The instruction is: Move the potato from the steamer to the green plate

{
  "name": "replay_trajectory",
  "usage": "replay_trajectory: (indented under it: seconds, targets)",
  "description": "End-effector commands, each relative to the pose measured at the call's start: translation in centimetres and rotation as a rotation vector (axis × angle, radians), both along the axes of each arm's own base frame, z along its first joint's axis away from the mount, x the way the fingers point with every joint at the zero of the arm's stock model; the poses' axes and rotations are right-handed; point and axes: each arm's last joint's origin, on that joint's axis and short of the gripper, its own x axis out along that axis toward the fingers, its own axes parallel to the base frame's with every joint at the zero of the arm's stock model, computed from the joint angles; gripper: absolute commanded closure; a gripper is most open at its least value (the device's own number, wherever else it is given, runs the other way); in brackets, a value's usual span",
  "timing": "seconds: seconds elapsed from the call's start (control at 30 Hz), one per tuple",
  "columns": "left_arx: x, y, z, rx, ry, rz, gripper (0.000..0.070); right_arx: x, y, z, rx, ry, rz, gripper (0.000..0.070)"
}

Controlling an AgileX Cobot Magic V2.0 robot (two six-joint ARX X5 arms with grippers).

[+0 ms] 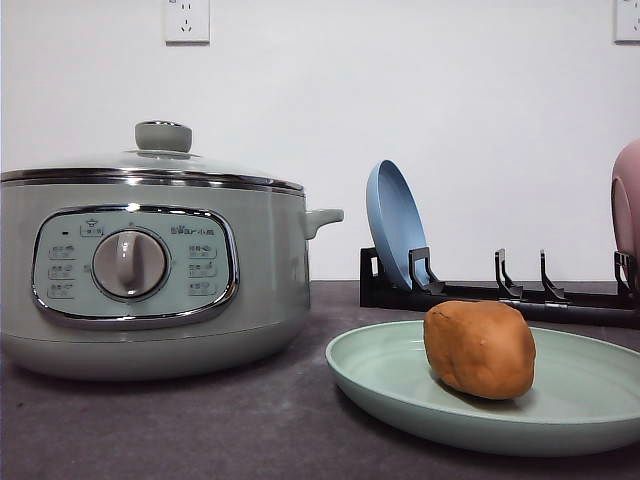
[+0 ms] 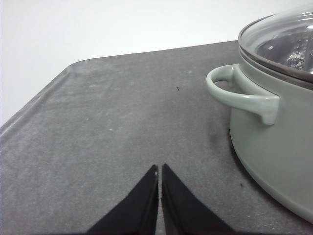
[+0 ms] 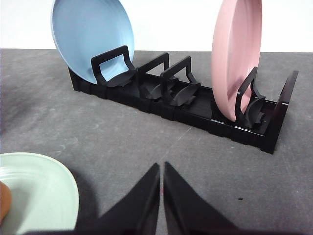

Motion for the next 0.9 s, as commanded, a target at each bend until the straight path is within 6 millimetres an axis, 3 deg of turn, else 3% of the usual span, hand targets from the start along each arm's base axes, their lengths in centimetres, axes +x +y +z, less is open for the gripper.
replay_trajectory:
  seconds: [0.0, 0.87]
  targets:
    - [0.08, 0.04, -0.74, -0.004, 0.025, 0.007, 0.0697, 0.02, -0.03, -0.17, 0.01, 0.004, -0.004, 0.07]
    - [0.08, 0.04, -0.74, -0.004, 0.025, 0.007, 0.0697, 0.02, -0.03, -0.17, 0.01, 0.004, -0.004, 0.07]
